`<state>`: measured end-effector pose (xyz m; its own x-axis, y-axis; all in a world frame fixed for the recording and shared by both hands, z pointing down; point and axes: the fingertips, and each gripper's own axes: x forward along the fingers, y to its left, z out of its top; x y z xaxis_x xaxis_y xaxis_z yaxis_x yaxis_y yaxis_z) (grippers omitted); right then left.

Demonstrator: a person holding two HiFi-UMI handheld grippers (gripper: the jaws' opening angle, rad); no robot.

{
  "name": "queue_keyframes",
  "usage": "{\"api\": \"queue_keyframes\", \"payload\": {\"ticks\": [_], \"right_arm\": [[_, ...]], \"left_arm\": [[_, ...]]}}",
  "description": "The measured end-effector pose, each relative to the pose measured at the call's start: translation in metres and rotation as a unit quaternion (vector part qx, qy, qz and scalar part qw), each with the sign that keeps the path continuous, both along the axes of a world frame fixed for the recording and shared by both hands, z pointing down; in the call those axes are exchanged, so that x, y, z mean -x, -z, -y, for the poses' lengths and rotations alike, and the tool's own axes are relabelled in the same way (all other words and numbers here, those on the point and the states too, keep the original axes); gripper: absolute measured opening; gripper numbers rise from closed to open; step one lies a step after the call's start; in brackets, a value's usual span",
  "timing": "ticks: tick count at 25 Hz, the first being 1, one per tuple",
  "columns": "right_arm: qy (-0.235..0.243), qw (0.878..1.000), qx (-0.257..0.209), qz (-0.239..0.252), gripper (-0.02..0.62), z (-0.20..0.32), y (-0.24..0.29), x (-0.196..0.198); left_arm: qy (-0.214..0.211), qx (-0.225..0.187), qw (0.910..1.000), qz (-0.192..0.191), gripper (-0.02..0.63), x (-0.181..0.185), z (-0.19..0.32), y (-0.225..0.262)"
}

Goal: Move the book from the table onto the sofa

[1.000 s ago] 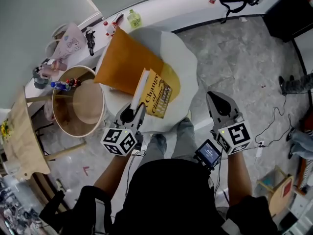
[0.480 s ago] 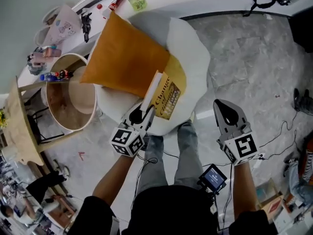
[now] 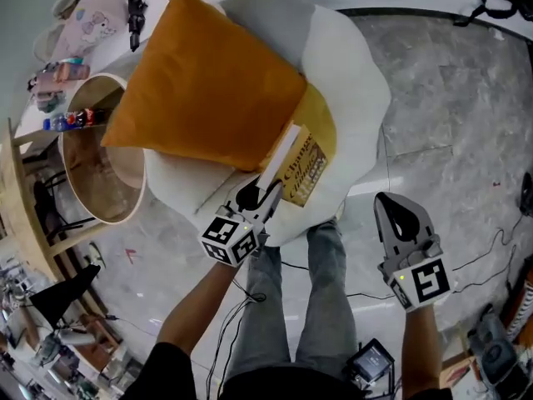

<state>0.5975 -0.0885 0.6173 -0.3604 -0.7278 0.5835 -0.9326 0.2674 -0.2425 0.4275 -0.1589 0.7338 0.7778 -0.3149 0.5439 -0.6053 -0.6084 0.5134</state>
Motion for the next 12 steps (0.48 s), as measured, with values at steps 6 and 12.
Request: {"api": "queue_keyframes", "payload": {"ticks": [6, 12], "right_arm": [[-0.001, 1.000, -0.002, 0.011, 0.006, 0.012, -0.060, 0.012], [0.016, 0.999, 0.032, 0.024, 0.006, 0.003, -0.106, 0.017]], "left_arm": [[0.007, 0.009, 0.9999, 0.009, 0.150, 0.003, 0.015, -0.077], [0.024, 0.014, 0.9992, 0.029, 0.153, 0.020, 0.031, -0.122]]}}
